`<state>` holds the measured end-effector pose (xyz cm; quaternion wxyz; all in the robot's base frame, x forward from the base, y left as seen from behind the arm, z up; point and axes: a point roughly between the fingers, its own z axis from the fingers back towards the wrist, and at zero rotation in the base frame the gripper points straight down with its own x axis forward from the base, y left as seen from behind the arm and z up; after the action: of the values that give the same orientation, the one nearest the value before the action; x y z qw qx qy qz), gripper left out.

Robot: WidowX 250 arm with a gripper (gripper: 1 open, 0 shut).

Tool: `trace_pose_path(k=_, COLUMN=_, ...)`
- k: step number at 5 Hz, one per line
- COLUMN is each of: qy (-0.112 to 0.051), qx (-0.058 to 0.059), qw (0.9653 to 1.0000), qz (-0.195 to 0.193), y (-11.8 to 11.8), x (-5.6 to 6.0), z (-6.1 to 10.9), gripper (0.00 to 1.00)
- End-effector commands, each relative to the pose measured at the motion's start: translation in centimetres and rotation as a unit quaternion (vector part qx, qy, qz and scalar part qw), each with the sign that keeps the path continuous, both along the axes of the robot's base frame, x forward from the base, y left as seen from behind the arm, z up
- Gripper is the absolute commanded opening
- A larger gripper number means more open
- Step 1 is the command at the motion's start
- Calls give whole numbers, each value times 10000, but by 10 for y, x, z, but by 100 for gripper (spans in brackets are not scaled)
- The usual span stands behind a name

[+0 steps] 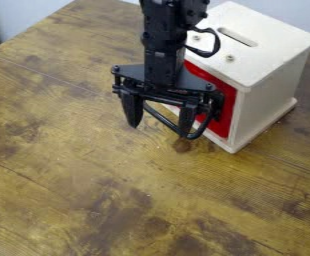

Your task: Close the drawer

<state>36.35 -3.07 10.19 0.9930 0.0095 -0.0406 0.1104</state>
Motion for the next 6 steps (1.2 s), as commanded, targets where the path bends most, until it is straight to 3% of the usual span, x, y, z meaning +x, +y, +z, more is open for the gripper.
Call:
trace_pose_path(k=1, qy=-385, qx=-79, qw=9992, qz=67, y=-4, x=8, z=24, gripper=100)
trace_pose_path(k=3, qy=-445, qx=-42, qw=9987, qz=226, y=-16, x=14, z=11, gripper=100)
trace_pose_path(k=6, qy=-335, qx=-29, qw=9973, qz=654, y=-23, x=9, z=3, gripper=100)
